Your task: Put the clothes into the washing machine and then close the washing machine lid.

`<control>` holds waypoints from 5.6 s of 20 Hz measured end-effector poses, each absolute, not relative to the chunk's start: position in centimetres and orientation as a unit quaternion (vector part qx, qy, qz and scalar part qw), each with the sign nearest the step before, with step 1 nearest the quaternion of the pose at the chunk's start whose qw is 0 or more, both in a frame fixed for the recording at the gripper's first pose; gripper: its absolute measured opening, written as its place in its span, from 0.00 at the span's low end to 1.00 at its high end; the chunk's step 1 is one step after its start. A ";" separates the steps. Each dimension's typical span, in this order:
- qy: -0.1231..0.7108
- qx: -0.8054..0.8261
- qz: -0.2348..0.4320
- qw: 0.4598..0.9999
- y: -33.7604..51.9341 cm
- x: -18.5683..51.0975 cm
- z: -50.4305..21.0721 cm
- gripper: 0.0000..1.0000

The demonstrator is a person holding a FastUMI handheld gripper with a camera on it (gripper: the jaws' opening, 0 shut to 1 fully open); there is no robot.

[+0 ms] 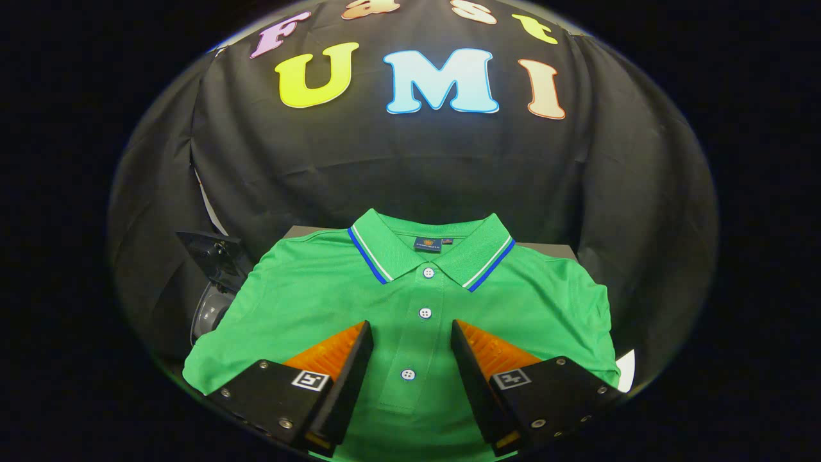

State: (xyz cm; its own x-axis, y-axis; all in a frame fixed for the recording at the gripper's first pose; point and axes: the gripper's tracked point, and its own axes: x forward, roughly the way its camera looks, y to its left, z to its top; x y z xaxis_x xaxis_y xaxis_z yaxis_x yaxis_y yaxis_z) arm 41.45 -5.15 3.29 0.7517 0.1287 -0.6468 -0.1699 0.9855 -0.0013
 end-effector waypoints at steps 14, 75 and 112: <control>0.262 0.009 0.093 0.960 -1.8 40.6 8.0 0.00; 0.302 0.031 0.229 0.925 38.8 34.9 -7.7 0.02; 0.062 -0.013 0.151 0.986 39.6 41.2 6.4 0.96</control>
